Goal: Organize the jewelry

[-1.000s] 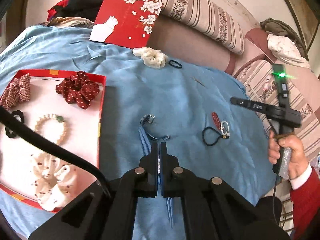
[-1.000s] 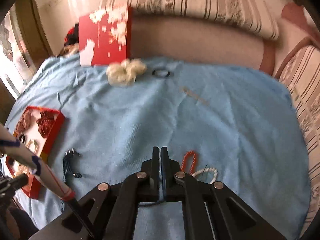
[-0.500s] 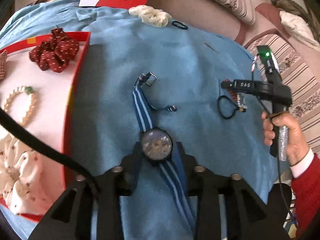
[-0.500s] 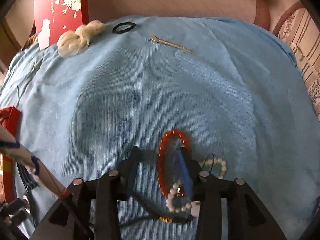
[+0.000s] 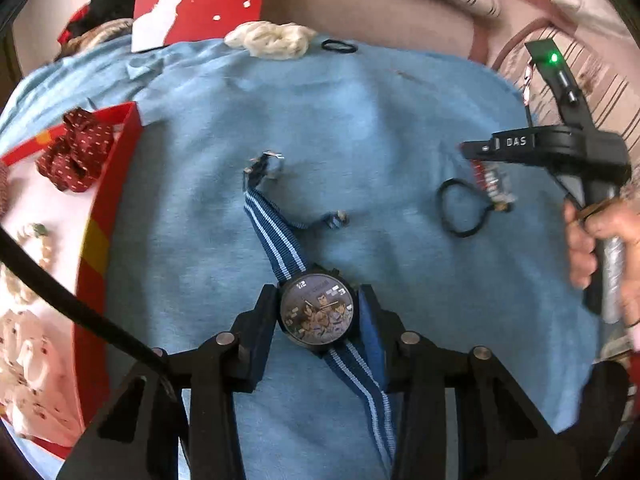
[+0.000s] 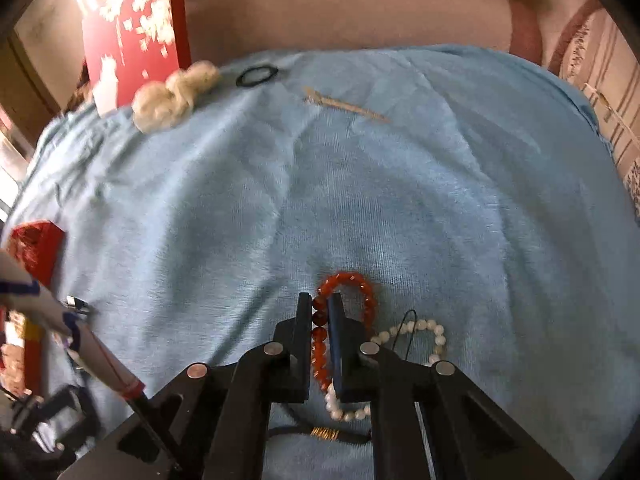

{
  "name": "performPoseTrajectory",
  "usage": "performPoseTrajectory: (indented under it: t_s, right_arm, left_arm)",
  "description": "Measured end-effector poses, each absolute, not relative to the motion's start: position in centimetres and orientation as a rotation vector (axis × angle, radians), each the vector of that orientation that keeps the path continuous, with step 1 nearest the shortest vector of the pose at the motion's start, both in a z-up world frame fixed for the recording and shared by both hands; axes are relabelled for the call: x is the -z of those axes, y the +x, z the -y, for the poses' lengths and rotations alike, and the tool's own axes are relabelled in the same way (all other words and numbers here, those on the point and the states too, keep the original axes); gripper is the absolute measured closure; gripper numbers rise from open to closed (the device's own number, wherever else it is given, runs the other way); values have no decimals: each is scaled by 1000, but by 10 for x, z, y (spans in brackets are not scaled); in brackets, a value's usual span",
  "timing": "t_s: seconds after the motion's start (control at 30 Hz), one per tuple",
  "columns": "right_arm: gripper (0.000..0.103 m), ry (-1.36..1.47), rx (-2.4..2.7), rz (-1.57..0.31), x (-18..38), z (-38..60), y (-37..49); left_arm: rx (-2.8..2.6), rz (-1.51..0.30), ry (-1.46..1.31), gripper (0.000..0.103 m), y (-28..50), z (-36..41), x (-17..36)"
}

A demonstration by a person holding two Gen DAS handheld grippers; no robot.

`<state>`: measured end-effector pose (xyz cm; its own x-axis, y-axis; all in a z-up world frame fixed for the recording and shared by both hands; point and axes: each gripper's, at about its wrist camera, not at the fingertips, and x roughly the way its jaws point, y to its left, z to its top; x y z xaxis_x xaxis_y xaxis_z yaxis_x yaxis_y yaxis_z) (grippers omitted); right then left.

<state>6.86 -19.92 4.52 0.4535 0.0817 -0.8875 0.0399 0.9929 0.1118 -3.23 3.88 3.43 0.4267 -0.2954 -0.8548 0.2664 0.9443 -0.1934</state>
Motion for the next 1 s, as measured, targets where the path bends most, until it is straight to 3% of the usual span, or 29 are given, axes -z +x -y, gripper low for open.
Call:
performPoseTrajectory:
  t_s: [0.2, 0.57, 0.77, 1.0]
  right_arm:
    - [95, 133, -80, -979, -102, 184, 46]
    - [95, 103, -285, -828, -187, 84, 14]
    - [95, 79, -434, -819, -200, 4, 3]
    - [95, 21, -551, -880, -175, -83, 4]
  left_arm:
    - [388, -998, -99, 64, -41, -57, -68]
    - [186, -844, -191, 64, -54, -174, -135]
    - [10, -852, -148, 64, -42, -239, -137]
    - [-113, -941, -215, 64, -37, -310, -98]
